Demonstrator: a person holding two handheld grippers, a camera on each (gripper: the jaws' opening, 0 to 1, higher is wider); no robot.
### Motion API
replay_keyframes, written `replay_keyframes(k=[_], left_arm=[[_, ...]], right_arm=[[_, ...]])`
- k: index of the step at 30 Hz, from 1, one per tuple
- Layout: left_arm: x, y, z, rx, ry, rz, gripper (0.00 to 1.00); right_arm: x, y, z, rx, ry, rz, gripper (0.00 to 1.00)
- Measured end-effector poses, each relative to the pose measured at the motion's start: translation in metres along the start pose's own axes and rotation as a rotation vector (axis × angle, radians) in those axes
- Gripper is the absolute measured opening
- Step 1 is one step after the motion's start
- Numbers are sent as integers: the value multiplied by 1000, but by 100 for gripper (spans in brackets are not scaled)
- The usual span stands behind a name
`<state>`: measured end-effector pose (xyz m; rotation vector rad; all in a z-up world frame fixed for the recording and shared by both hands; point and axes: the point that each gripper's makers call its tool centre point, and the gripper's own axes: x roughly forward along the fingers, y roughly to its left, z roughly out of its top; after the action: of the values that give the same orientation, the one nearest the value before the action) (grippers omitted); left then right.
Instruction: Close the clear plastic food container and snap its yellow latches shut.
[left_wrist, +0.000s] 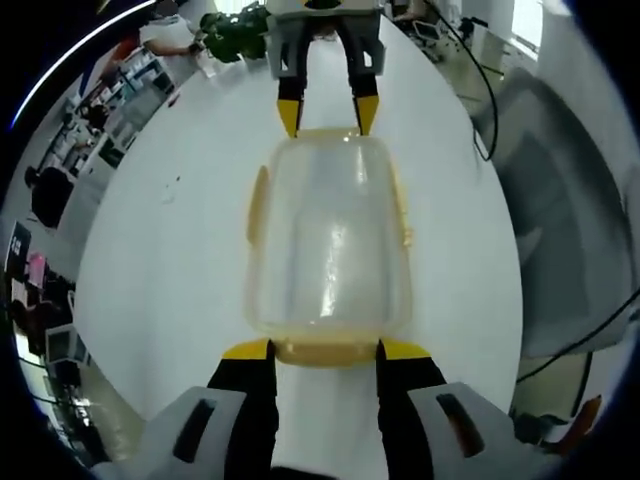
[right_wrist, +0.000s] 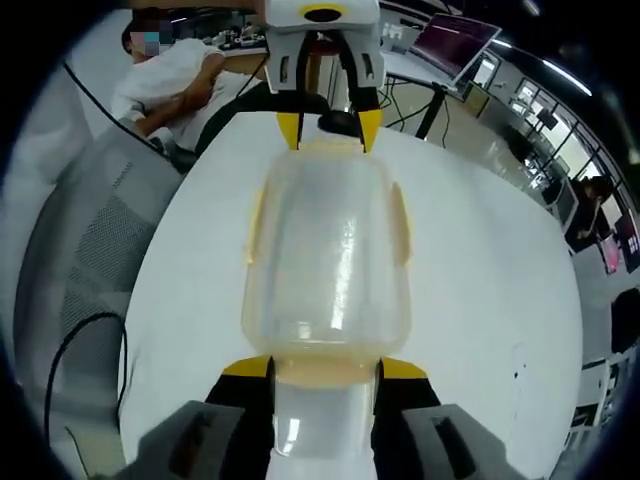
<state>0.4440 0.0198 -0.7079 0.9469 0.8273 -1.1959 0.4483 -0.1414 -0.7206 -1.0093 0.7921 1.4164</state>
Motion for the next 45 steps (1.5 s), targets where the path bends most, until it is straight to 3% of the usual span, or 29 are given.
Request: replay_keyframes(k=[45], left_arm=[[40,3,79,5,-17,-23,37]], right_arm=[[-33,-1,-83,37,10,7,36]])
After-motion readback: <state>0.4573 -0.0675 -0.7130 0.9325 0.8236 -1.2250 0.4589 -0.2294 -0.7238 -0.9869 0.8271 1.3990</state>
